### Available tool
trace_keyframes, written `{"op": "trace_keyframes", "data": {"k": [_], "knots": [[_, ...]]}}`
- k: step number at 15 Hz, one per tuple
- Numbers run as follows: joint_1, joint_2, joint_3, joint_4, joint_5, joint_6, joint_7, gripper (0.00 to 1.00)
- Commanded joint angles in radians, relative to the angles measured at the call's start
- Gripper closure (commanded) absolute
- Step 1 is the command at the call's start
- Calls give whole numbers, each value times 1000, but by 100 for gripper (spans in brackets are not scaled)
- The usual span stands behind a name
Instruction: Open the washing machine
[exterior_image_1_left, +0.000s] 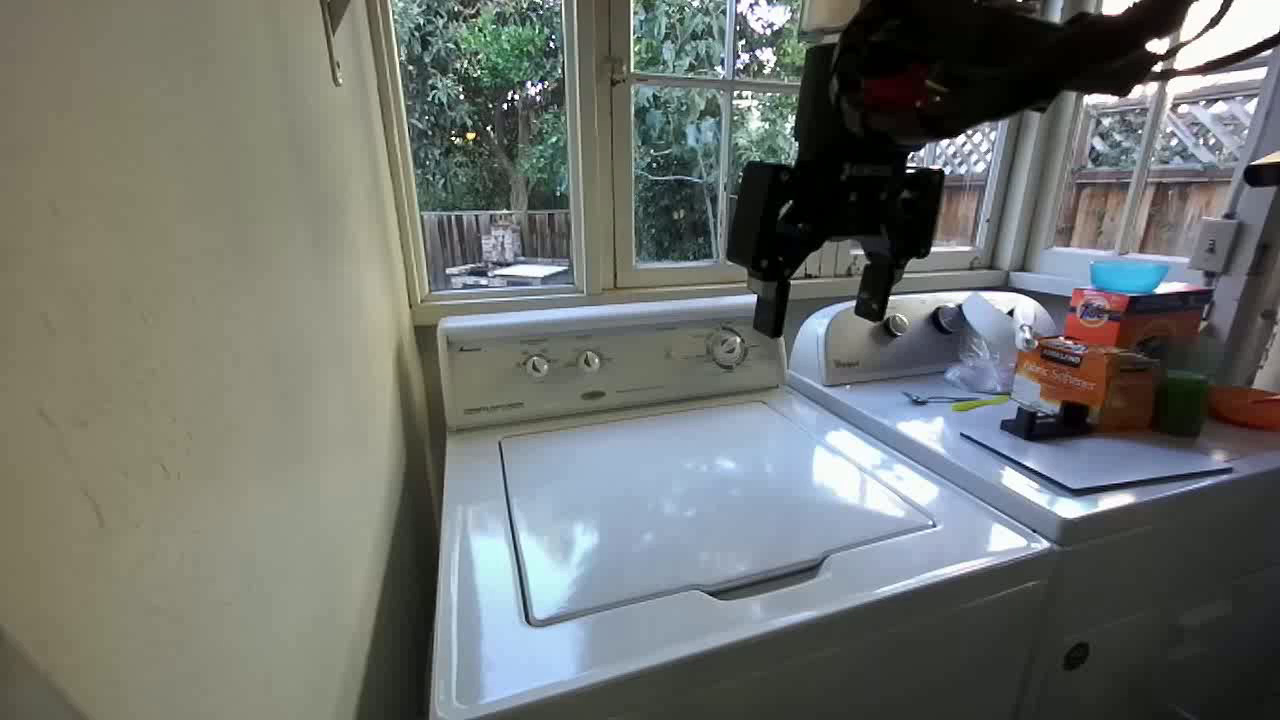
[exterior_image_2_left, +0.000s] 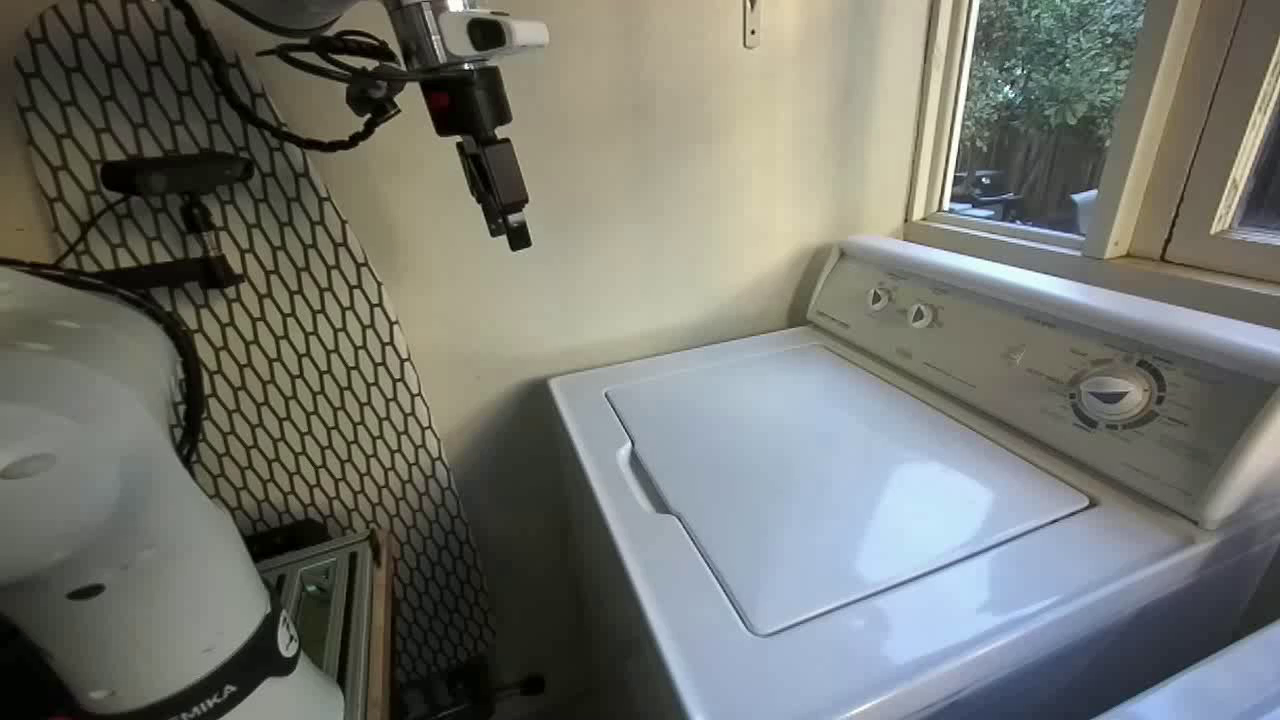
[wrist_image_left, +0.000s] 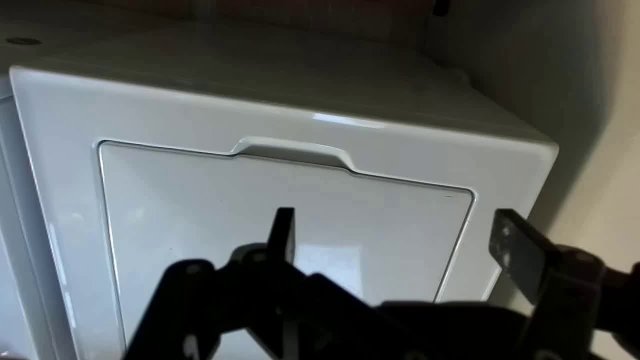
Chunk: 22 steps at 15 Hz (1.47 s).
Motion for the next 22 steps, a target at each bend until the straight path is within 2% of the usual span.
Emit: {"op": "trace_keyframes", "data": {"k": [1, 5, 6, 7, 10, 13, 16, 17, 22], "knots": [[0, 1, -1, 2, -1, -3, 0, 0], [0, 1, -1, 2, -1, -3, 0, 0], [-6, -4, -12, -12, 11, 20, 6, 25], [-17, -10, -17, -33, -1, 38, 3, 25], [-37, -27, -60, -99, 29, 103, 9, 51], [-55, -34, -95, -187, 32, 239, 4, 74], [-62, 14, -133, -269, 45, 366, -14, 96], [-64, 91, -154, -208, 50, 367, -30, 100], [-18, 190, -285, -226, 133, 391, -209, 100]]}}
